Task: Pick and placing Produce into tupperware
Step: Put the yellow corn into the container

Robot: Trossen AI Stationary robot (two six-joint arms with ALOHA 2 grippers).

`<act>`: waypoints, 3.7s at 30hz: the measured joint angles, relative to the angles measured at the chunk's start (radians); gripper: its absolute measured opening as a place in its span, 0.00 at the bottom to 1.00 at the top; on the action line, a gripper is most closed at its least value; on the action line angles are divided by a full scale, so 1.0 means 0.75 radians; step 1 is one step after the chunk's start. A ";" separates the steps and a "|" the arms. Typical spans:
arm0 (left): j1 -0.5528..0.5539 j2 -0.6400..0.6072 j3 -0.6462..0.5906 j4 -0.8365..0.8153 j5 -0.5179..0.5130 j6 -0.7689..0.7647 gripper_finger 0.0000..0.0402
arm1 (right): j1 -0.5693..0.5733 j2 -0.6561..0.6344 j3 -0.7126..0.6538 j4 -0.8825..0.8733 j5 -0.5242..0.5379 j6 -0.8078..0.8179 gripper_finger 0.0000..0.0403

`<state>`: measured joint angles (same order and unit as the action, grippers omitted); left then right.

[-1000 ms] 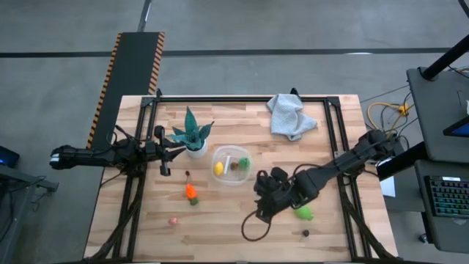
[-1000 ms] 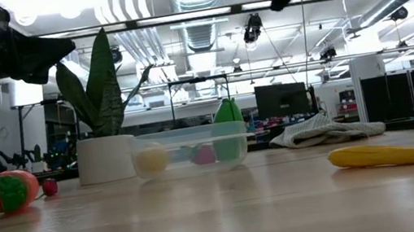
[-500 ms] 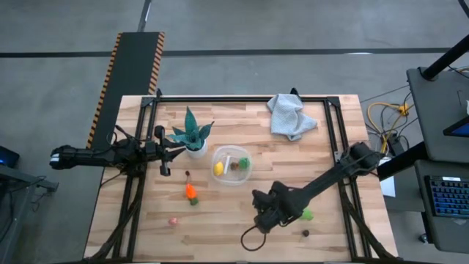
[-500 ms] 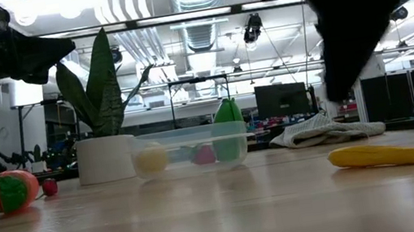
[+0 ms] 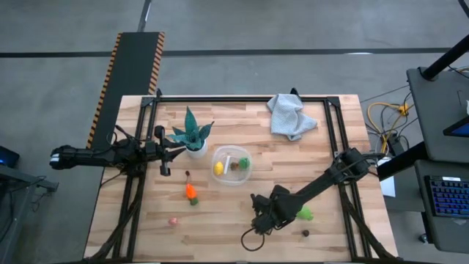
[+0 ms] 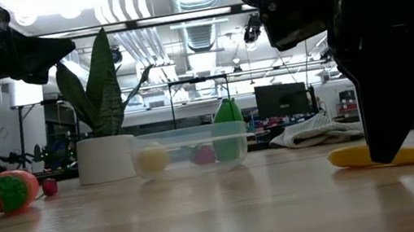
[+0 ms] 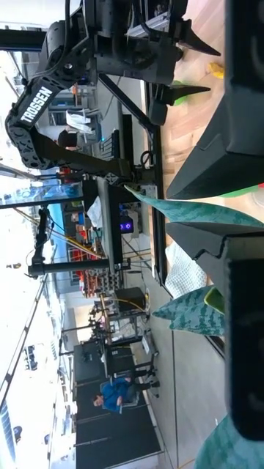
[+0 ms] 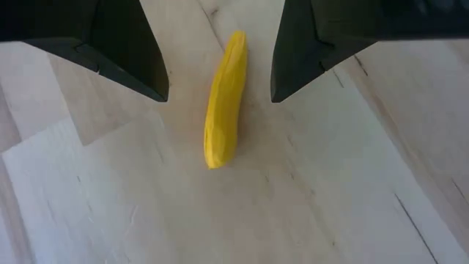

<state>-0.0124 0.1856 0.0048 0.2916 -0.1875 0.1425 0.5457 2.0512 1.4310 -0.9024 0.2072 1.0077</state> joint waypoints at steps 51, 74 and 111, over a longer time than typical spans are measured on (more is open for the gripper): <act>0.000 0.000 0.000 -0.001 0.000 0.002 0.12 | -0.043 -0.015 -0.003 0.107 0.089 -0.138 0.03; 0.000 0.000 0.000 -0.001 0.000 0.001 0.12 | -0.235 -0.017 0.223 0.148 0.219 -0.619 0.03; 0.000 0.000 0.000 -0.001 0.000 0.002 0.12 | -0.519 -0.015 0.239 0.313 0.095 -1.070 0.03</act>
<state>-0.0125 0.1856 0.0048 0.2913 -0.1875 0.1436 0.1566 2.0401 1.6100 -0.6674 0.2782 0.2053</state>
